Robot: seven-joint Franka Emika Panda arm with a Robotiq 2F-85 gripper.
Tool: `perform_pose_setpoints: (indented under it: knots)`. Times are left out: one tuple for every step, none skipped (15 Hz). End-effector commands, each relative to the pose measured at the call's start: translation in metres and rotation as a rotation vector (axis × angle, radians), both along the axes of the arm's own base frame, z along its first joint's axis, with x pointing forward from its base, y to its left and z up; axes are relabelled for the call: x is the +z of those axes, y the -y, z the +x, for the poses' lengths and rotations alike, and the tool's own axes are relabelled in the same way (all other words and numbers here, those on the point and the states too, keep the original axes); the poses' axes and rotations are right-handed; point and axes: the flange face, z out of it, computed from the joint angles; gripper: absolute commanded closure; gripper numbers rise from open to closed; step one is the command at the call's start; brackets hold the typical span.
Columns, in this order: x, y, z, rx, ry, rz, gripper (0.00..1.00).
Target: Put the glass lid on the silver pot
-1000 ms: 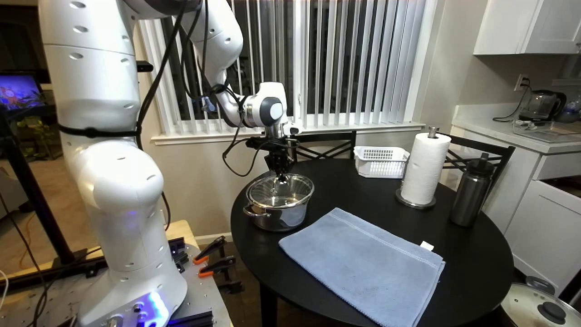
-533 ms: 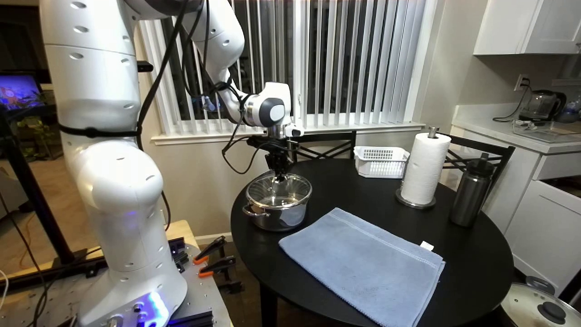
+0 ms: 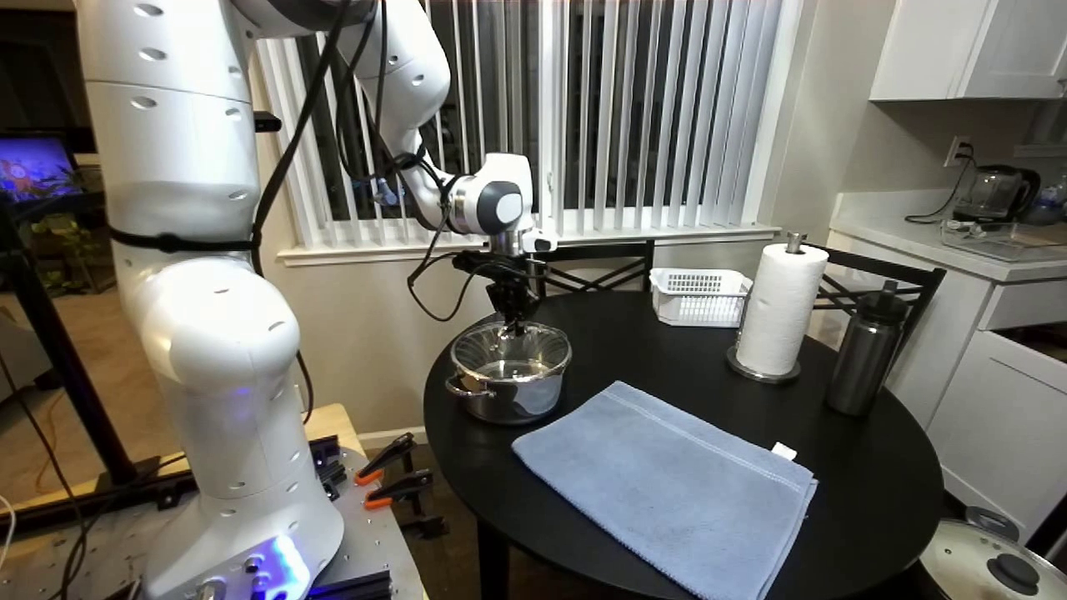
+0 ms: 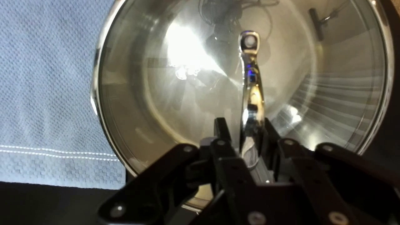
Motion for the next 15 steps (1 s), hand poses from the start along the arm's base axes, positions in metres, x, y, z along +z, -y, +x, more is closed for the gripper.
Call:
perform_pose_setpoints:
  knots:
    - [0.002, -0.001, -0.002, -0.010, 0.013, -0.034, 0.41]
    - [0.003, -0.002, -0.003, -0.009, 0.018, -0.039, 0.35]
    - [0.004, -0.002, -0.004, -0.010, 0.023, -0.044, 0.28]
    - [0.005, -0.002, -0.006, -0.012, 0.026, -0.046, 0.22]
    - [0.006, -0.003, -0.008, -0.011, 0.026, -0.045, 0.15]
    - [0.007, -0.003, -0.010, -0.011, 0.026, -0.045, 0.09]
    - [0.009, -0.003, -0.013, -0.011, 0.026, -0.043, 0.02]
    - [0.012, -0.002, -0.017, -0.012, 0.030, -0.044, 0.01]
    - [0.018, -0.002, -0.024, -0.010, 0.042, -0.047, 0.00]
    - [0.022, -0.002, -0.029, -0.007, 0.051, -0.048, 0.00]
    - [0.027, -0.002, -0.034, -0.010, 0.062, -0.051, 0.00]
    - [0.032, -0.001, -0.039, -0.012, 0.076, -0.055, 0.00]
    - [0.036, -0.001, -0.044, -0.018, 0.087, -0.059, 0.00]
    - [0.040, 0.000, -0.048, -0.023, 0.100, -0.062, 0.00]
    - [0.029, -0.005, -0.029, -0.005, 0.069, -0.041, 0.00]
